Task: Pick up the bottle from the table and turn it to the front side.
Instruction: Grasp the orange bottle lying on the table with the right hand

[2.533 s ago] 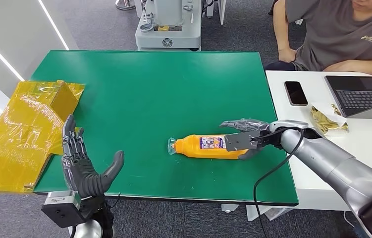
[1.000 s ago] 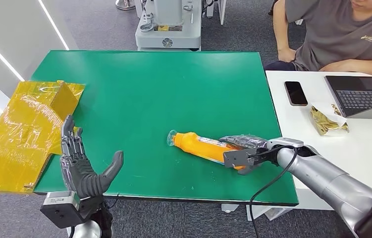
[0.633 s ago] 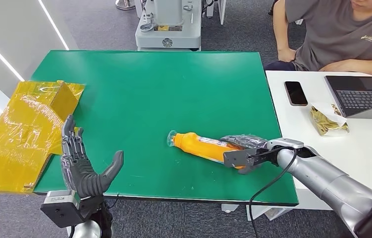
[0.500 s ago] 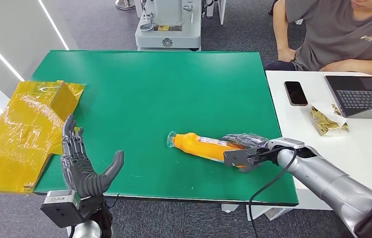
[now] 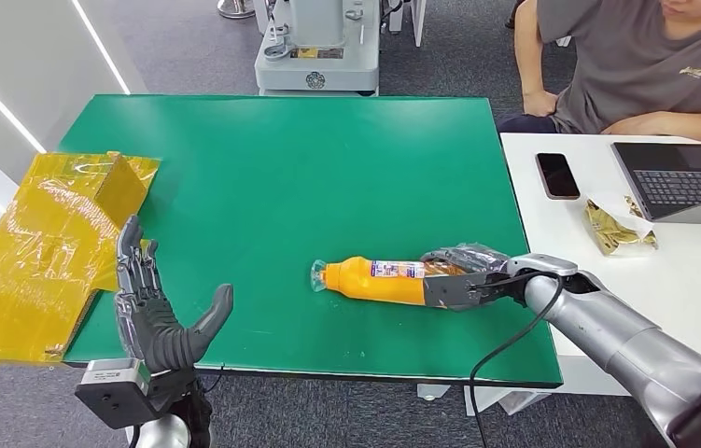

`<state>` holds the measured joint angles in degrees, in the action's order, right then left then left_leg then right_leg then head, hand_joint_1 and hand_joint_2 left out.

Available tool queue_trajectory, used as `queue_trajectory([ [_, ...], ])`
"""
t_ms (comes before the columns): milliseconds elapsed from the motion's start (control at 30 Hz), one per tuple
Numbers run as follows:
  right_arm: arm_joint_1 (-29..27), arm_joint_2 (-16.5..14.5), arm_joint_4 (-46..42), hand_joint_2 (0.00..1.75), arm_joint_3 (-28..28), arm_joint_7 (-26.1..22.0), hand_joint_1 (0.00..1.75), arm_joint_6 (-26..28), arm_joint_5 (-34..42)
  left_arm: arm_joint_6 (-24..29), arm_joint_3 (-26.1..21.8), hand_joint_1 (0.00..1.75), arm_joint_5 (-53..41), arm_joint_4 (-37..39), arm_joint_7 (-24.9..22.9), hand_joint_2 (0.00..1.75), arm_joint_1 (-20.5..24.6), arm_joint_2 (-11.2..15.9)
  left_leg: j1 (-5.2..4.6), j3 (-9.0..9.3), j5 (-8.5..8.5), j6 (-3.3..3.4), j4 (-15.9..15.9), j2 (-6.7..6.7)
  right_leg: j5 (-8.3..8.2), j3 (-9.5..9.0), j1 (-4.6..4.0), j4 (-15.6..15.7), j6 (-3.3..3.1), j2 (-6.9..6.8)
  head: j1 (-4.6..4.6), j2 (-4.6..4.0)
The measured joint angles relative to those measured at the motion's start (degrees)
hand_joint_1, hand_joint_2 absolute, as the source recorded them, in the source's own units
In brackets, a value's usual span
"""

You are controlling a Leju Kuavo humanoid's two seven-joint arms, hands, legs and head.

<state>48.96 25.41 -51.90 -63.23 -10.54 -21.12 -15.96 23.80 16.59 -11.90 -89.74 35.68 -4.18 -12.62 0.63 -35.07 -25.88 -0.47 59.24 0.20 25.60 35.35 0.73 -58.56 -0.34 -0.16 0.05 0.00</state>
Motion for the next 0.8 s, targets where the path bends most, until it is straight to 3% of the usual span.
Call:
queue_trajectory([
  [267, 0.0, -0.2, 0.1, 1.75, 0.5, -0.3, 1.7, 0.1, 0.0, 0.1, 0.0, 0.0, 0.2, 0.0, 0.5, 1.75, 0.0, 0.2, 0.0, -0.02, 0.0, 0.0, 0.0, 0.0, 0.0, 0.0, 0.0, 0.0, 0.0, -0.01, 0.01, 0.0],
  [333, 0.0, -0.3, 0.2, 1.75, 0.6, -0.4, 1.42, 0.1, 0.0, 0.1, 0.0, 0.0, 0.2, 0.0, 0.5, 1.75, 0.0, 0.2, 0.0, -0.02, 0.0, 0.0, 0.0, 0.0, 0.0, 0.0, 0.0, 0.0, 0.0, -0.01, 0.0, 0.0],
  [400, 0.0, -0.5, 0.4, 1.75, 0.6, -0.6, 0.59, 0.1, 0.0, 0.2, 0.0, 0.0, 0.2, 0.0, 0.5, 1.75, 0.0, 0.2, 0.0, -0.02, 0.0, 0.0, 0.0, -0.01, 0.0, 0.0, 0.0, 0.0, 0.0, -0.01, -0.01, 0.0],
  [467, 0.0, -0.7, 0.6, 1.75, 0.7, -0.7, 0.0, 0.2, 0.0, 0.2, 0.0, 0.0, 0.2, 0.0, 0.5, 1.75, 0.0, 0.2, 0.0, -0.02, 0.0, 0.0, 0.0, -0.01, 0.0, 0.0, 0.0, 0.0, 0.0, -0.01, 0.01, 0.0],
  [800, 0.3, -1.1, 1.9, 1.75, 0.9, -1.0, 0.0, 0.7, -0.1, 0.2, 0.0, 0.0, 0.6, 0.0, 0.8, 1.75, 0.0, 0.2, 0.0, -0.02, 0.0, 0.0, 0.0, -0.01, 0.0, 0.0, 0.0, 0.0, 0.0, -0.01, 0.01, 0.0],
])
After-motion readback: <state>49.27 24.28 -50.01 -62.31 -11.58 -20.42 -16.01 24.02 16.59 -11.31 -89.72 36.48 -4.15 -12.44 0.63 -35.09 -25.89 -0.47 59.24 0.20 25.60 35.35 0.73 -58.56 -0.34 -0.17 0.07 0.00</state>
